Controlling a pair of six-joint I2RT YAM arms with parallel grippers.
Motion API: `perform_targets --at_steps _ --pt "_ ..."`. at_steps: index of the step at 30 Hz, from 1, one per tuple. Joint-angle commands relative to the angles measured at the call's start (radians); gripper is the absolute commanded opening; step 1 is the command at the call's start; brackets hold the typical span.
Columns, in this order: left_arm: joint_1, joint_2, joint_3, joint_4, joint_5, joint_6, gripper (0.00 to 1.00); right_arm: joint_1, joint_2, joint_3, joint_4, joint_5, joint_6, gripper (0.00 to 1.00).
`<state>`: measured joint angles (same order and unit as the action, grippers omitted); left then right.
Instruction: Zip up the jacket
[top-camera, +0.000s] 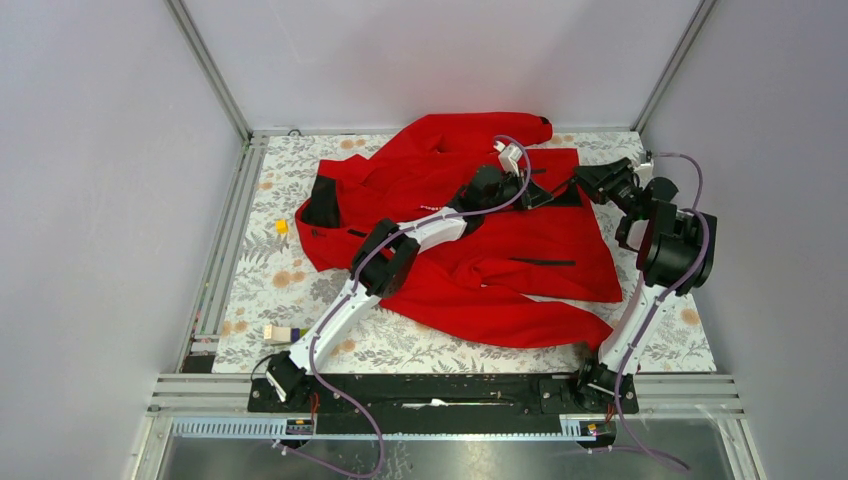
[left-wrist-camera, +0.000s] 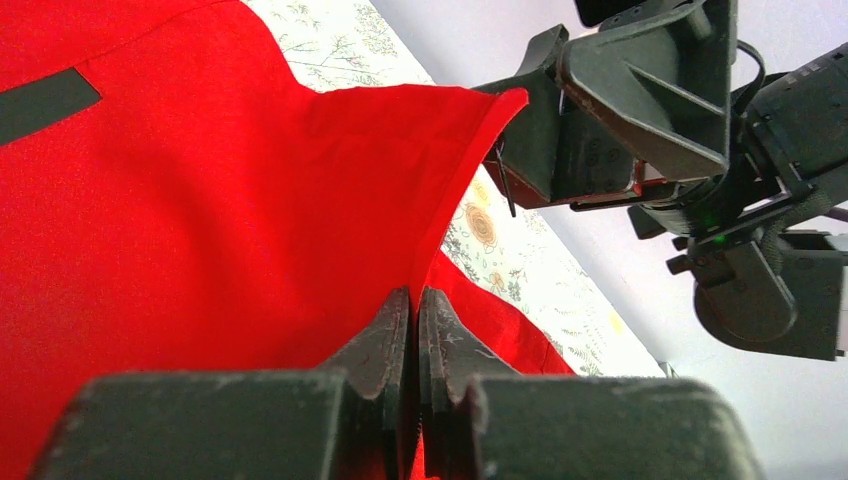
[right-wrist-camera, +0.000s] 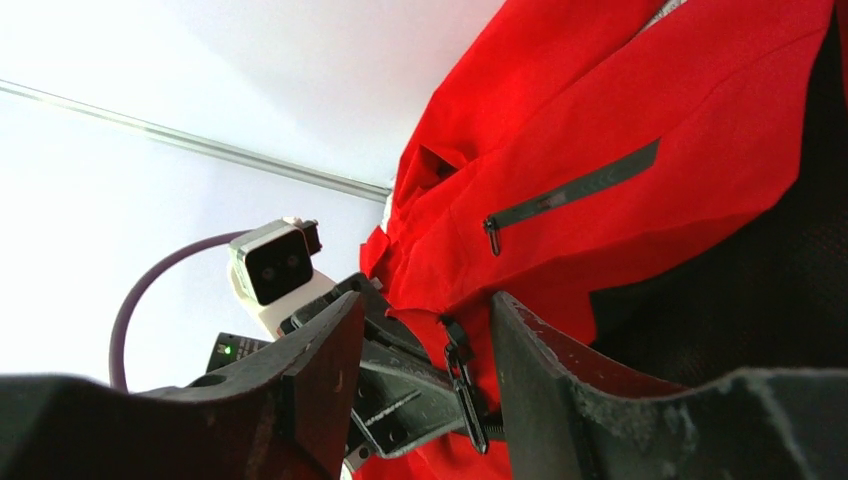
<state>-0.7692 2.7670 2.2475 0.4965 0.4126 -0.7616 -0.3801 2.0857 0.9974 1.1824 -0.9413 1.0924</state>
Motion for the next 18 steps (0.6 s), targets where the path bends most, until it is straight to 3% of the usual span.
perform_targets --at_steps 1,11,18 --pt "-0.002 0.009 0.042 0.088 0.047 -0.033 0.0 0.014 0.035 0.047 0.152 -0.043 0.084 0.55" --pt "0.001 0.008 0.05 0.08 0.064 -0.024 0.0 0.02 0.022 0.04 0.104 -0.044 0.039 0.39" --pt "0.002 0.011 0.053 0.086 0.073 -0.033 0.0 0.032 -0.003 0.04 -0.005 -0.033 -0.043 0.44"
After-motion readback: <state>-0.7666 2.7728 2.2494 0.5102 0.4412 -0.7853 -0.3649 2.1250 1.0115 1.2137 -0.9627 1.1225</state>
